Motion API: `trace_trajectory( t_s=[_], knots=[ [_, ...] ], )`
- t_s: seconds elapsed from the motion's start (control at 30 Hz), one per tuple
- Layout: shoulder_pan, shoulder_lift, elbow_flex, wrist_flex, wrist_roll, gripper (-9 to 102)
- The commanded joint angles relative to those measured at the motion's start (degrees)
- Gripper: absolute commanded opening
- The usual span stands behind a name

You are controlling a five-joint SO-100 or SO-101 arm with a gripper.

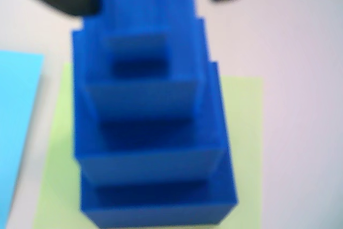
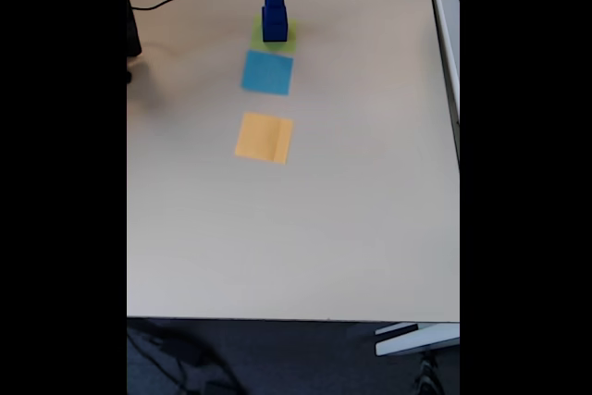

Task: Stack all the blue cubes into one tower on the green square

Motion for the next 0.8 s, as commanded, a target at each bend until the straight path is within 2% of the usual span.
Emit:
trace_trajectory(
  t_s=[0.0, 0.57, 0.77],
  knots=[
    [-0.3, 2.5, -2.8, -0.7, 0.2, 9],
    [0.7, 5.3, -2.5, -0.8, -1.9, 10],
    [1.1, 9.8, -2.6, -1.0, -6.8, 10]
  ],
)
